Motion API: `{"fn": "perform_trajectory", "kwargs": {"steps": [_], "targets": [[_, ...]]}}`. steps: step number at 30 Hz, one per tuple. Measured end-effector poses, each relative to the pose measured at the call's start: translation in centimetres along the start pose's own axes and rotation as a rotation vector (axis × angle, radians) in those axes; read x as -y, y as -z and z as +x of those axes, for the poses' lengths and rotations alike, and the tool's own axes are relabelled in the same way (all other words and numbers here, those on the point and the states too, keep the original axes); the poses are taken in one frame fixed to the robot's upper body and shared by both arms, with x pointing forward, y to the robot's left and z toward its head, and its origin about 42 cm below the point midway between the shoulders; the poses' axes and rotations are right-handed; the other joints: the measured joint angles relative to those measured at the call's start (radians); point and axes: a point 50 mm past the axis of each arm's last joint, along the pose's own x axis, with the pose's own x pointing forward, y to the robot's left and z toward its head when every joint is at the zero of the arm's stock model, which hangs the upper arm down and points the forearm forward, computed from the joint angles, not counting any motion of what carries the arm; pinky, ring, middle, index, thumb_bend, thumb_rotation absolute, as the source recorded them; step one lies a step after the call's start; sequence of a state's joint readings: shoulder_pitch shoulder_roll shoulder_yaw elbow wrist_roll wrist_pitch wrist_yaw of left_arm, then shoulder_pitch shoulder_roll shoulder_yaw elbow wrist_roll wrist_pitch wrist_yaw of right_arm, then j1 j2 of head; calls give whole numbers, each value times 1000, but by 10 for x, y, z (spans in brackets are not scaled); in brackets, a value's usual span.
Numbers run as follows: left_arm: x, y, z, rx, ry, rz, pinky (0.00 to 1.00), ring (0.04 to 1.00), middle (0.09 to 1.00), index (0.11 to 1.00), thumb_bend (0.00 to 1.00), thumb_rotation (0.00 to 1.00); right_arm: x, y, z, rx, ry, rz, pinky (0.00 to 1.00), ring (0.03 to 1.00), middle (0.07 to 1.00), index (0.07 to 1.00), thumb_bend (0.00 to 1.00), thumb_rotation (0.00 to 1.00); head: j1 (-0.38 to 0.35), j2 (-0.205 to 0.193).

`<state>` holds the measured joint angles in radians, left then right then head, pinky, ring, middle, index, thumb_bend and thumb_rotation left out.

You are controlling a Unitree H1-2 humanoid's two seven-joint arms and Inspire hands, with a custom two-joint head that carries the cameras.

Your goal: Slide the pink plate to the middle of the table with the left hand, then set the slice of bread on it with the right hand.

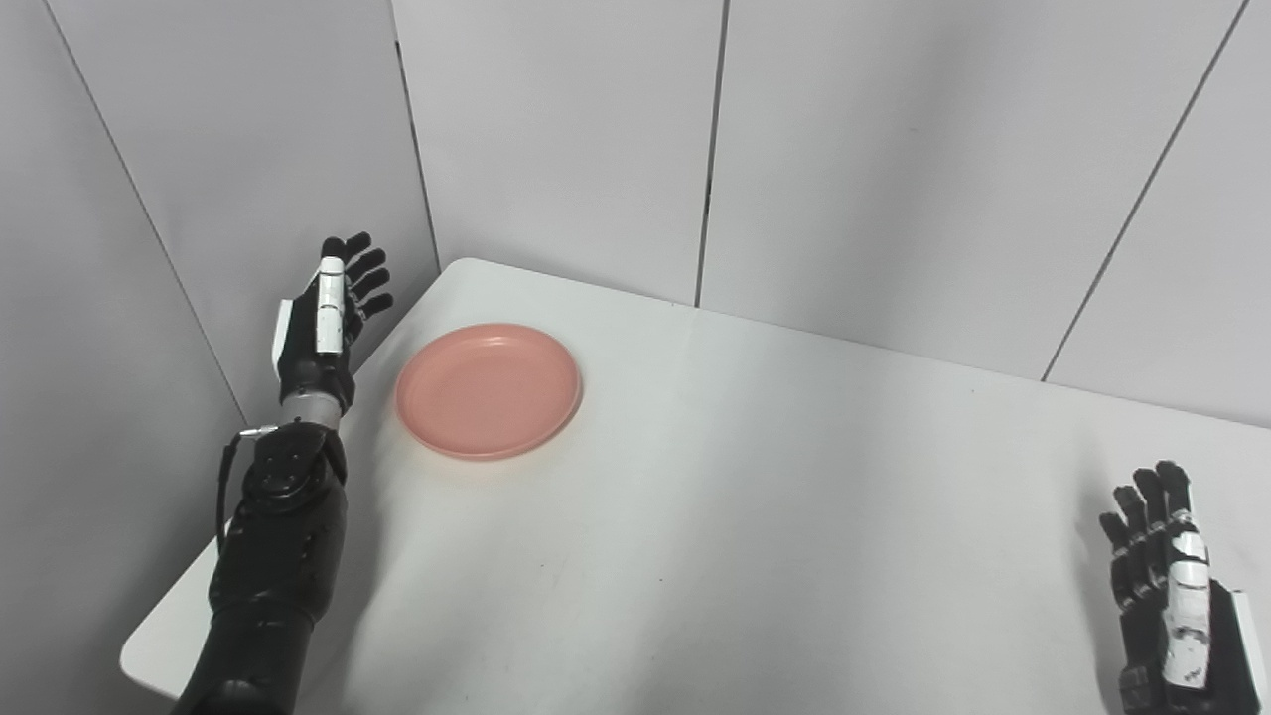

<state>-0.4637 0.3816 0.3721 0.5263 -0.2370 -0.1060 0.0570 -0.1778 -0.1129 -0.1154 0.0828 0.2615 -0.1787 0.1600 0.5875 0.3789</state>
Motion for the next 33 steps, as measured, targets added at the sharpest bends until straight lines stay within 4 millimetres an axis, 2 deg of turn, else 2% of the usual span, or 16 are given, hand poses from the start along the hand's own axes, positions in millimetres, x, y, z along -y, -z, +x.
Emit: {"fn": "perform_trajectory", "kwargs": {"steps": [4, 9, 15, 33], "targets": [[2, 6, 2, -28, 19, -12, 776, 793, 793, 808, 737, 1000, 0, 0, 0, 0, 0, 0, 1000, 981, 989, 1000, 500, 908, 2, 3], [7, 22, 3, -82, 29, -22, 801, 812, 801, 811, 722, 1000, 0, 0, 0, 1, 1, 2, 1000, 984, 989, 1000, 486, 909, 3, 6], [18, 41, 2, -118, 53, -38, 813, 819, 810, 808, 718, 1000, 0, 0, 0, 1, -1, 2, 1000, 991, 993, 1000, 479, 938, 2, 8], [31, 48, 11, -90, 62, -34, 805, 810, 798, 806, 736, 1000, 1, -1, -2, 4, -2, 3, 1000, 992, 993, 1000, 491, 923, 5, 23]]}}
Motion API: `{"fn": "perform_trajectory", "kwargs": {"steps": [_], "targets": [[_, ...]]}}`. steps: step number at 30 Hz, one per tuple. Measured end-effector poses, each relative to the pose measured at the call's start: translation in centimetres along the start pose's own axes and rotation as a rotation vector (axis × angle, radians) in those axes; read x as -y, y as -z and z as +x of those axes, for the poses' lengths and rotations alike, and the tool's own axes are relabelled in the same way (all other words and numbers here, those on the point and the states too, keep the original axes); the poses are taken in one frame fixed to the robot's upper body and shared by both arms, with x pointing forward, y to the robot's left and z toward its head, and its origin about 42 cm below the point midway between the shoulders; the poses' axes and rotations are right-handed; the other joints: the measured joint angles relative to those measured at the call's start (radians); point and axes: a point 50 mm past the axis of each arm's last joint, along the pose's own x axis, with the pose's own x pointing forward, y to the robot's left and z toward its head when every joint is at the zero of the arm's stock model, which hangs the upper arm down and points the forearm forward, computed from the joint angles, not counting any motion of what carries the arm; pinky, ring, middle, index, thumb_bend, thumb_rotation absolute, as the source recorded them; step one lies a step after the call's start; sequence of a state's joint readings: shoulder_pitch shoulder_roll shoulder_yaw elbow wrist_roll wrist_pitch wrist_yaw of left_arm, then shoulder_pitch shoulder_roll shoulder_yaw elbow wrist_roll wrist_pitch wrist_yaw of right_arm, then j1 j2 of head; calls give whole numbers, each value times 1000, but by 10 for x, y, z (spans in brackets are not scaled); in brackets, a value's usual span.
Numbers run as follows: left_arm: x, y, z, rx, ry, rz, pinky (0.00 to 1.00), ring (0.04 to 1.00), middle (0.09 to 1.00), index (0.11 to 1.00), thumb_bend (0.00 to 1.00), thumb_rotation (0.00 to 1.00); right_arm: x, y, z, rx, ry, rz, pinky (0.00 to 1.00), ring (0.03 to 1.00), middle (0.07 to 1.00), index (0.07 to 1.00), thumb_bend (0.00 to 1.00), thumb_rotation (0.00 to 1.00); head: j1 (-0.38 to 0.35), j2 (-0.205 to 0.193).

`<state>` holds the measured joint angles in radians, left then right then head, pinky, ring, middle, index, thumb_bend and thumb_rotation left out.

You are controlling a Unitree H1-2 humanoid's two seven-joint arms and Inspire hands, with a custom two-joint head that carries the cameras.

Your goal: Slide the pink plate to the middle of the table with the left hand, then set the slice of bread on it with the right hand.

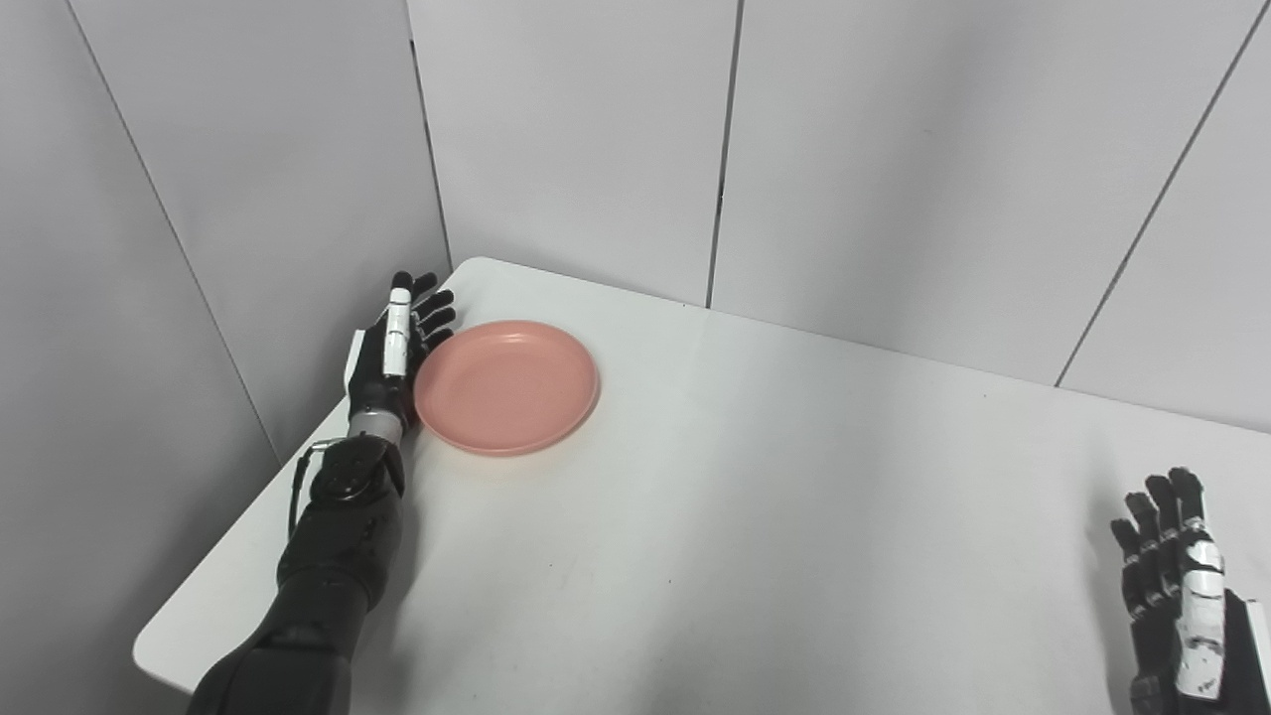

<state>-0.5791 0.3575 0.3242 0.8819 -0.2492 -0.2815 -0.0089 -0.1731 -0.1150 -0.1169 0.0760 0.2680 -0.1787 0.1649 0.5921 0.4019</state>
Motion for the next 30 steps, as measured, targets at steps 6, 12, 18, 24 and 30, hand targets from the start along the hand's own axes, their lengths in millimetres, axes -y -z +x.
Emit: {"fn": "perform_trajectory", "kwargs": {"steps": [6, 12, 18, 24, 30], "targets": [[11, 0, -7, 5, 33, -18, 815, 814, 803, 818, 730, 1000, 0, 0, 0, 1, 1, 0, 1000, 994, 995, 1000, 488, 917, -2, 2], [28, 0, -12, -3, 103, -48, 816, 829, 813, 823, 717, 1000, 0, 0, 0, 1, 0, -2, 1000, 993, 994, 1000, 503, 927, -5, 2], [35, 2, -13, -6, 142, -69, 794, 831, 811, 803, 727, 1000, 0, -2, -3, 4, 9, -5, 1000, 990, 990, 1000, 508, 919, -5, 2], [44, 4, -15, -6, 192, -113, 794, 850, 837, 810, 728, 1000, 0, -2, -3, 4, 10, -6, 1000, 990, 990, 1000, 500, 919, -6, 3], [62, 6, -21, -1, 240, -137, 802, 856, 839, 820, 742, 1000, 0, -2, -3, 4, 10, -5, 1000, 995, 993, 1000, 509, 902, -11, 8]]}}
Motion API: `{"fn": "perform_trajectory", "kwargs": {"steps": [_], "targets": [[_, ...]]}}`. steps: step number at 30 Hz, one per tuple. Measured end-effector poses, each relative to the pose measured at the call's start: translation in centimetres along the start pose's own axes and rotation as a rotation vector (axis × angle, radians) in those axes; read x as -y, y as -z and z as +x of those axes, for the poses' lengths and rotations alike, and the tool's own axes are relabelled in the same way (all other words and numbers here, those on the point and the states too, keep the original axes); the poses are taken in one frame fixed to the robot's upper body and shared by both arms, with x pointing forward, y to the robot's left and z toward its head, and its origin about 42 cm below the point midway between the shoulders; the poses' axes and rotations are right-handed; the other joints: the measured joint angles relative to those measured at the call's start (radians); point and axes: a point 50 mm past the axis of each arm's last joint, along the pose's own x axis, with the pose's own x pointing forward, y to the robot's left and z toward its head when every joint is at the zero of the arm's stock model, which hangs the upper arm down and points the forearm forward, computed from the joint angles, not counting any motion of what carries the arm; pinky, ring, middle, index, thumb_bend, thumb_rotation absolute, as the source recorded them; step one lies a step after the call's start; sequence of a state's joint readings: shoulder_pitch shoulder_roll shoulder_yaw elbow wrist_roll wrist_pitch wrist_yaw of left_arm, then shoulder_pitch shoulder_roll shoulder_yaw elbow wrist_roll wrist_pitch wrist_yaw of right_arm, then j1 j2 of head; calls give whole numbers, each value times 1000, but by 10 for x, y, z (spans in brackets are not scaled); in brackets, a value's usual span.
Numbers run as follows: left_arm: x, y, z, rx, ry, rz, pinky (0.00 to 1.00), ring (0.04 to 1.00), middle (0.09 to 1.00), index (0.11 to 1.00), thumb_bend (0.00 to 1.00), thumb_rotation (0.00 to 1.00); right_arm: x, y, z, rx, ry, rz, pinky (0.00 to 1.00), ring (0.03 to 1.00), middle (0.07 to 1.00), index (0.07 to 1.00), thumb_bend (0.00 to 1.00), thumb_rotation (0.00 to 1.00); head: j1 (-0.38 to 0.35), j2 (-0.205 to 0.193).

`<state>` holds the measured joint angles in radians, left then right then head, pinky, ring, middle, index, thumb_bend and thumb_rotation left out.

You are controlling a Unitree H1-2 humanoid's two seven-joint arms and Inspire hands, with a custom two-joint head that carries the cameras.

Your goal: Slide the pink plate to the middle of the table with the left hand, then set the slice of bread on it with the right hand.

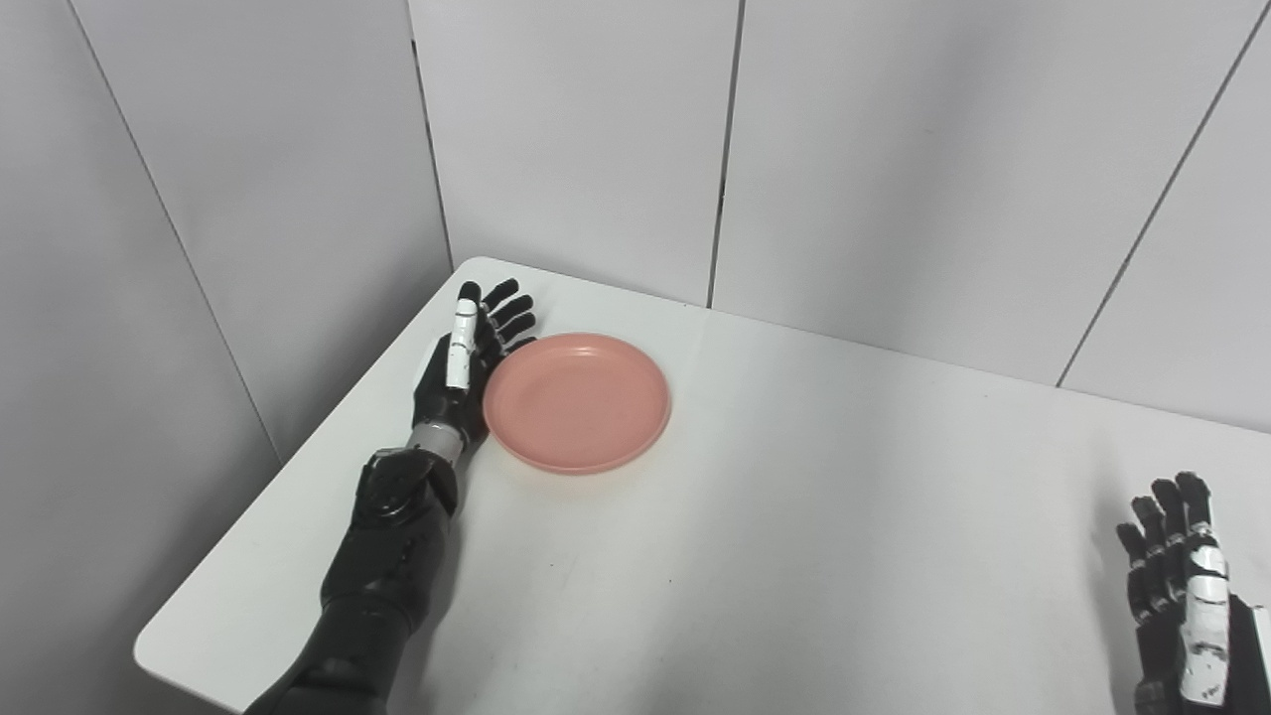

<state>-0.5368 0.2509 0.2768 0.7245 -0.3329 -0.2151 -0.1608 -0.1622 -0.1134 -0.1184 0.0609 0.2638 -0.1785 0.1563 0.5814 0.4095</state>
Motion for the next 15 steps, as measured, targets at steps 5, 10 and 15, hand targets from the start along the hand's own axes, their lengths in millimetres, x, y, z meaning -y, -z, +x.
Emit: {"fn": "perform_trajectory", "kwargs": {"steps": [5, 10, 15], "targets": [[19, 4, -3, -8, 35, -11, 754, 826, 822, 804, 764, 986, 0, 0, 0, 0, 0, -1, 1000, 992, 989, 1000, 510, 911, 0, -3], [38, 8, -7, -13, 62, -35, 772, 838, 829, 812, 771, 993, 0, 0, 0, 0, 0, 0, 1000, 997, 991, 1000, 491, 923, -5, -3], [53, 11, -11, -22, 90, -28, 794, 846, 829, 836, 794, 982, 0, 0, 0, 0, 2, -1, 1000, 994, 993, 1000, 501, 921, -14, 0]]}}
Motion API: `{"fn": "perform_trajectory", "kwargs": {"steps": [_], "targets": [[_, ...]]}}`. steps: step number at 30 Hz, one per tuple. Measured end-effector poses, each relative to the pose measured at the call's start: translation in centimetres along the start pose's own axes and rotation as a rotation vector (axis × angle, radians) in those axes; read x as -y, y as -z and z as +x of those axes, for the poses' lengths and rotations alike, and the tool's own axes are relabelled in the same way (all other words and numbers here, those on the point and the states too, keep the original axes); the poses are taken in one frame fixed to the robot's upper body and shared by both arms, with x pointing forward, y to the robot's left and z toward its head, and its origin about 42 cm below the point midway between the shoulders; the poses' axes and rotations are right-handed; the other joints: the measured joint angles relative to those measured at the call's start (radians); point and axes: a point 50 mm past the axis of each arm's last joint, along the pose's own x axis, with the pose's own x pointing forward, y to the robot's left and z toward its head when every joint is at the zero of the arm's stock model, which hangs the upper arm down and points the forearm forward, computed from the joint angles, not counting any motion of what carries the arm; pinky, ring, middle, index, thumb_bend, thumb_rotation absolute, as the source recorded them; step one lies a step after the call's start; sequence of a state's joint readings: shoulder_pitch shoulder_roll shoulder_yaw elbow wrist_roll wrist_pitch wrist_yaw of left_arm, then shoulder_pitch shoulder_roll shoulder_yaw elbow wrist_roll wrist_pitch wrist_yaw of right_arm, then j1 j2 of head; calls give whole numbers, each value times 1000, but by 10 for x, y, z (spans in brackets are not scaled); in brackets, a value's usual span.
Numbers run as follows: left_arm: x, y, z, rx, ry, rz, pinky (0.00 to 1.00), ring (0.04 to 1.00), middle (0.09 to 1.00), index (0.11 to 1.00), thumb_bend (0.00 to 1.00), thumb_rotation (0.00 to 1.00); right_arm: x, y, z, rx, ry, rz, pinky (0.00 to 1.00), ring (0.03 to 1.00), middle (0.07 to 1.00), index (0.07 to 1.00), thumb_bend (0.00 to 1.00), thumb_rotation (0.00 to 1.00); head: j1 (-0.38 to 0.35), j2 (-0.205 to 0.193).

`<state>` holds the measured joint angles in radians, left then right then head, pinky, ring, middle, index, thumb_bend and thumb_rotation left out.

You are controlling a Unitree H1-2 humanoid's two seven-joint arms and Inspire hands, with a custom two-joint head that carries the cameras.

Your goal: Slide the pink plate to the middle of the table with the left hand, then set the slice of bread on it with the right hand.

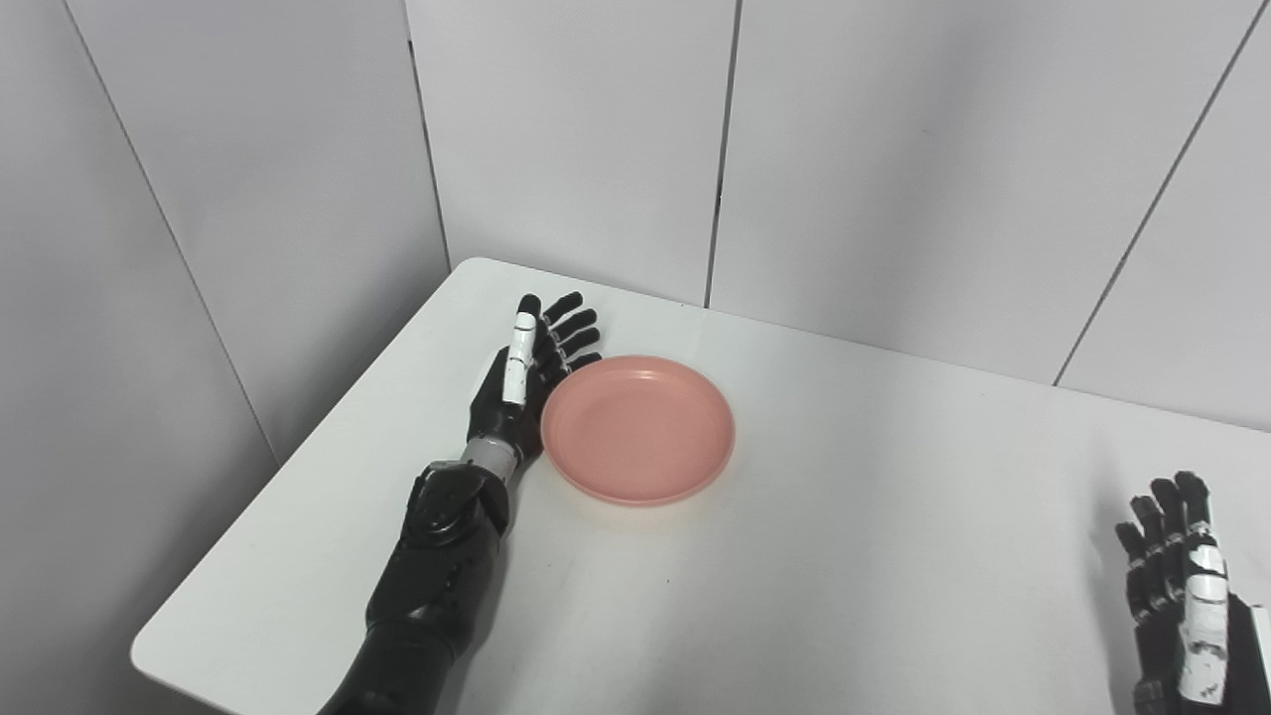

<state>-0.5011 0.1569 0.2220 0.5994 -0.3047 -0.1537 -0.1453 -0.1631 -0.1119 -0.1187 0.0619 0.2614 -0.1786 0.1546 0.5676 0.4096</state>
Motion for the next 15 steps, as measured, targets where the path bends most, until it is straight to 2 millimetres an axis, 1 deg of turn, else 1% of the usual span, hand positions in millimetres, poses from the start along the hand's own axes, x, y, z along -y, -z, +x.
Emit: {"fn": "perform_trajectory", "kwargs": {"steps": [2, 4, 7, 12, 15], "targets": [[5, 1, -1, 0, 3, -2, 802, 847, 829, 852, 781, 989, 0, 0, 0, 0, 1, -1, 1000, 993, 991, 1000, 502, 925, -3, 0], [11, 3, -1, -3, 12, 1, 830, 862, 840, 882, 787, 999, 0, 0, 0, 0, 7, -2, 1000, 999, 998, 1000, 490, 939, -9, 2], [23, 6, -2, -7, 31, 6, 840, 874, 853, 904, 793, 1000, 0, 0, 0, 0, 8, -2, 1000, 1000, 1000, 1000, 482, 932, -14, 2], [32, 9, -3, -12, 54, 26, 838, 874, 855, 905, 775, 1000, 0, 0, 1, 1, 8, 1, 1000, 1000, 997, 1000, 495, 917, -20, 2], [38, 11, -6, -10, 61, 19, 846, 886, 871, 906, 765, 1000, -1, 0, 1, 0, 9, -1, 1000, 1000, 1000, 1000, 483, 940, -31, 3]]}}
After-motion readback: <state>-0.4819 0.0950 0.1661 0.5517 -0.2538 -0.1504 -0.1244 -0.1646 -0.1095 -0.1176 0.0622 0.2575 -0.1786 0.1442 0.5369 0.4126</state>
